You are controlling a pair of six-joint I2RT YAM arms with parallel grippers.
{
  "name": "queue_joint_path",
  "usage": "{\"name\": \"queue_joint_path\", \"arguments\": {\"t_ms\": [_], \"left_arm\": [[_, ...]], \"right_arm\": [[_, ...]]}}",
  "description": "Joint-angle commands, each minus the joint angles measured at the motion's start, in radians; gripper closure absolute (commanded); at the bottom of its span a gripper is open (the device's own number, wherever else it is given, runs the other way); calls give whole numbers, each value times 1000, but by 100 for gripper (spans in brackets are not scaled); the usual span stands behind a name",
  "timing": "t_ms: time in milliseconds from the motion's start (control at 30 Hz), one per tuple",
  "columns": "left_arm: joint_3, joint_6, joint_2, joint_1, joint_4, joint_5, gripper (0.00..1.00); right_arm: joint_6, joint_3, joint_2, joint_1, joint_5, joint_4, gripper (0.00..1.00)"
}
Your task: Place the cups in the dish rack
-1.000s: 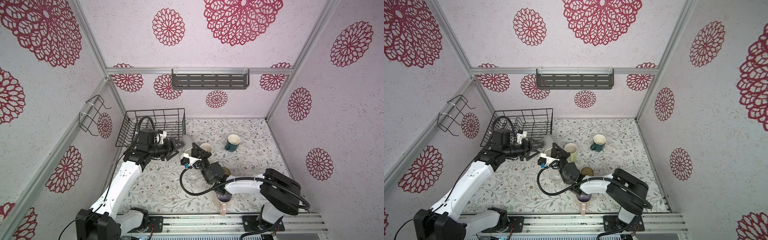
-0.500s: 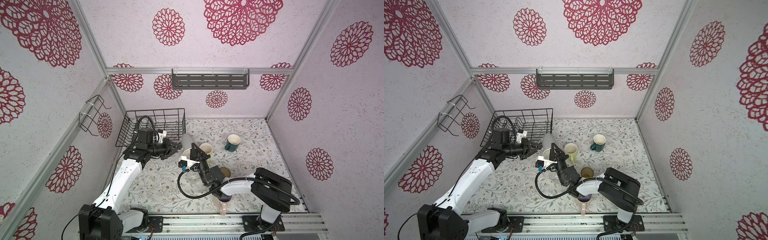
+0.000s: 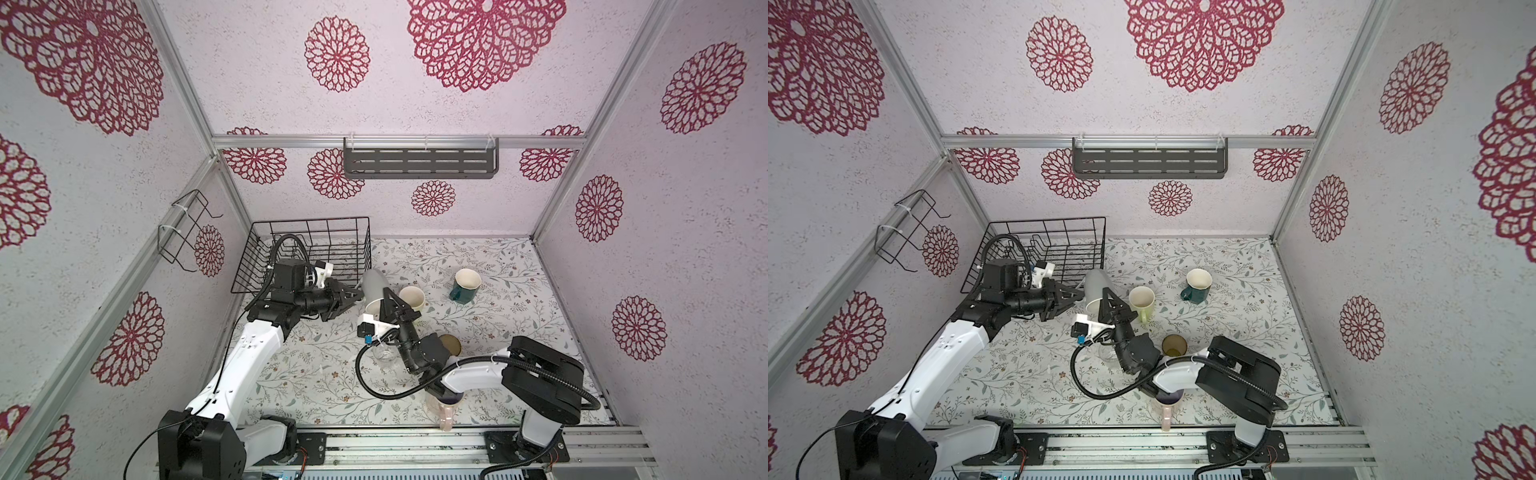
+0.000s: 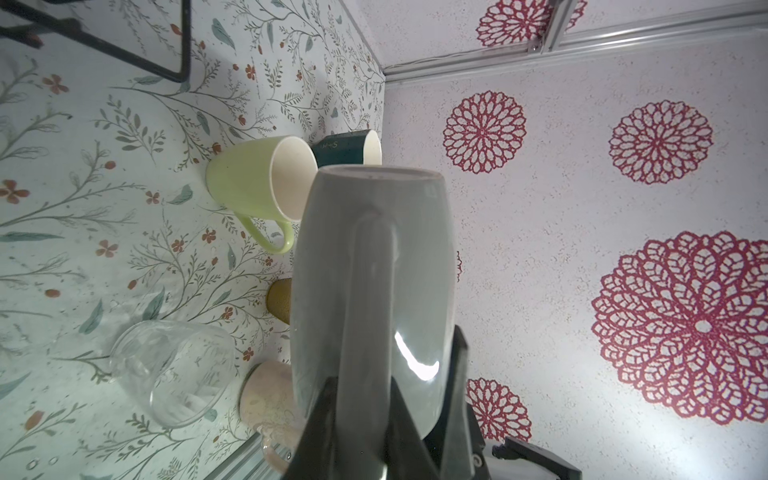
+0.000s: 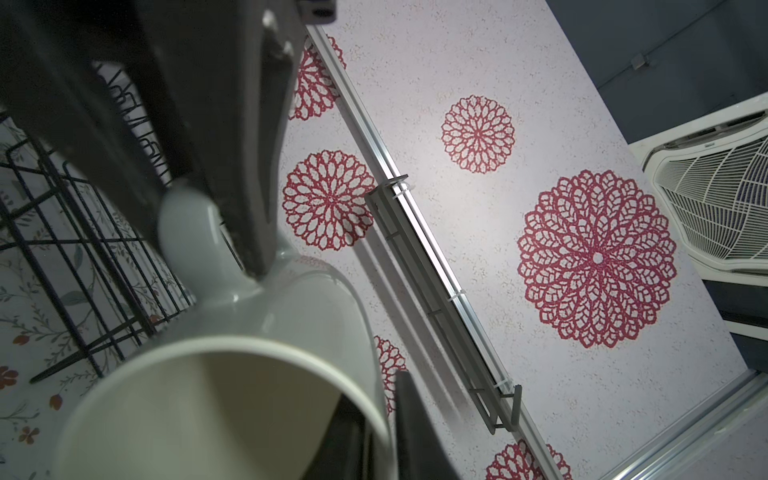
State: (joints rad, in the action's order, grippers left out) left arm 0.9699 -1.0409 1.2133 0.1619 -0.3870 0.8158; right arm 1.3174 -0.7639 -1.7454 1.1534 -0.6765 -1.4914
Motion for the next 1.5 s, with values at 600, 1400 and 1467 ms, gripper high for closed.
{"name": "queue_joint_path", "arguments": {"t_ms": [600,1400,1467], "left_arm": [[-9,114,-18,-98,43,-217,100],[-187,686,-221,189,327,-220,100],[-189,720,-225,204,323,-209,100]], "right_arm": [[-732,10,477,2,375,953,24],[-1808,-645,189,-466,1244,1866,11],[-1807,-643,185,-466,1253,1861,11]]}}
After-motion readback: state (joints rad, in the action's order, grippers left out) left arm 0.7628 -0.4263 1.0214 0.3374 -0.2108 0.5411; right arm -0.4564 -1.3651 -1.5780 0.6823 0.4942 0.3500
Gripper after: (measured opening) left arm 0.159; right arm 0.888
